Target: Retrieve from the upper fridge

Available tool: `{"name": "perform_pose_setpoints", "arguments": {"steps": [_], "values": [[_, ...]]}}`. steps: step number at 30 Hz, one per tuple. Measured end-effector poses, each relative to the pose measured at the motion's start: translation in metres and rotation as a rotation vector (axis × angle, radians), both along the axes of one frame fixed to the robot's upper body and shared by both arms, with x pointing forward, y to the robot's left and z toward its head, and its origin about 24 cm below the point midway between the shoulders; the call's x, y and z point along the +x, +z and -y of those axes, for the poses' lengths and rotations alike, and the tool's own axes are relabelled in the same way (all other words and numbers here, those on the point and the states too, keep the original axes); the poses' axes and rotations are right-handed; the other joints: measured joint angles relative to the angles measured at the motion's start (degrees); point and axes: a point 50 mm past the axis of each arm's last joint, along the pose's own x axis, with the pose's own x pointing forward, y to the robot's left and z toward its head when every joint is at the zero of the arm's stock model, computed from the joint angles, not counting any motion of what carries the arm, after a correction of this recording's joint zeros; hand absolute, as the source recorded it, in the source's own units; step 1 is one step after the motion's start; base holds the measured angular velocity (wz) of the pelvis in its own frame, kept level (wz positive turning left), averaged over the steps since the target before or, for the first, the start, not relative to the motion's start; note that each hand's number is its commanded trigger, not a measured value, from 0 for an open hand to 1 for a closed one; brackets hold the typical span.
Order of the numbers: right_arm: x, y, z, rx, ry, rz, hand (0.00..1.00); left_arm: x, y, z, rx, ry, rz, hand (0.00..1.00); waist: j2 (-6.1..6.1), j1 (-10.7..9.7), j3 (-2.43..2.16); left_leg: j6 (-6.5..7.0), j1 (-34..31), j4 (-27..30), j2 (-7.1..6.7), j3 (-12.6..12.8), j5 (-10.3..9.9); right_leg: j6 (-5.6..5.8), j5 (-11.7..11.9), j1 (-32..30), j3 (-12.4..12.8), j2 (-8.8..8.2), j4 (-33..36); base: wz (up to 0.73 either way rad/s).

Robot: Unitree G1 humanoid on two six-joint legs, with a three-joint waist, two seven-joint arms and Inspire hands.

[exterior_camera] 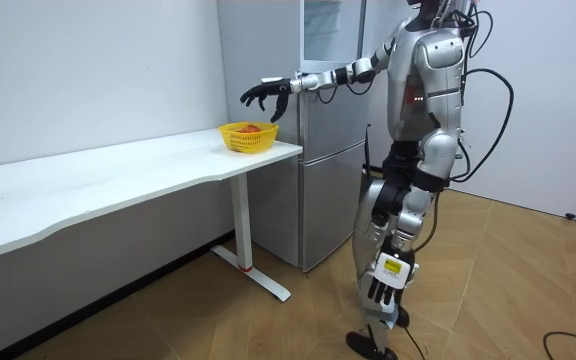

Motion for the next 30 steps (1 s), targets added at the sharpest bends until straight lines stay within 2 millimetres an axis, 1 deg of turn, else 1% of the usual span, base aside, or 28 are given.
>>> {"name": "perform_pose_setpoints", "arguments": {"steps": [10, 18, 19, 23, 26, 27, 29, 30], "values": [[0.000, 0.000, 0.000, 0.016, 0.000, -0.001, 0.00, 0.000, 0.000, 0.000, 0.001, 0.000, 0.001, 0.00, 0.44, -0.11, 0.27, 0.00, 0.04, 0.13, -0.03, 0.00, 0.00, 0.00, 0.00, 0.10, 0.24, 0.00, 0.01, 0.00], [0.000, 0.002, -0.001, 0.050, 0.001, 0.000, 0.00, 0.001, 0.000, 0.000, 0.006, -0.002, 0.005, 0.00, 0.48, -0.20, 0.25, 0.00, 0.13, 0.21, -0.05, 0.03, 0.00, 0.00, 0.00, 0.20, 0.58, 0.03, 0.01, 0.00], [0.000, 0.003, -0.002, 0.061, 0.004, 0.003, 0.00, 0.001, 0.000, 0.000, 0.006, -0.003, 0.004, 0.00, 0.40, -0.30, 0.18, 0.00, 0.13, 0.23, -0.05, 0.03, 0.00, 0.00, 0.00, 0.22, 0.58, 0.03, 0.01, 0.00], [0.000, 0.007, -0.003, 0.080, 0.011, 0.016, 0.00, 0.001, 0.000, -0.001, 0.005, -0.003, 0.004, 0.00, 0.38, -0.43, 0.15, 0.00, 0.23, 0.31, -0.05, 0.15, 0.00, 0.00, 0.00, 0.30, 0.67, 0.03, 0.01, 0.00], [0.000, 0.010, -0.003, 0.097, 0.013, 0.026, 0.00, 0.000, 0.000, 0.000, 0.005, -0.002, 0.004, 0.00, 0.50, -0.39, 0.22, 0.00, 0.24, 0.43, -0.05, 0.21, 0.00, 0.00, 0.00, 0.32, 0.74, 0.04, 0.05, 0.00], [0.000, 0.011, -0.002, 0.115, 0.011, 0.029, 0.00, 0.001, 0.000, 0.000, 0.004, -0.002, 0.005, 0.00, 0.71, -0.52, 0.33, 0.00, 0.24, 0.43, -0.05, 0.24, 0.00, 0.00, 0.00, 0.31, 0.70, 0.02, 0.06, 0.00], [0.001, 0.014, 0.000, 0.153, -0.001, 0.037, 0.00, 0.001, 0.000, 0.001, 0.002, -0.003, 0.006, 0.00, 0.91, -0.55, 0.33, 0.00, 0.24, 0.44, -0.05, 0.24, 0.00, 0.00, 0.00, 0.31, 0.75, 0.01, 0.10, 0.00], [0.001, 0.019, 0.000, 0.187, 0.000, 0.057, 0.00, -0.001, -0.001, 0.003, -0.001, 0.001, 0.007, 0.00, 1.18, -0.58, 0.29, 0.00, 0.25, 0.52, -0.03, 0.42, -0.01, 0.00, 0.00, 0.29, 0.97, 0.02, 0.15, -0.07]]}}
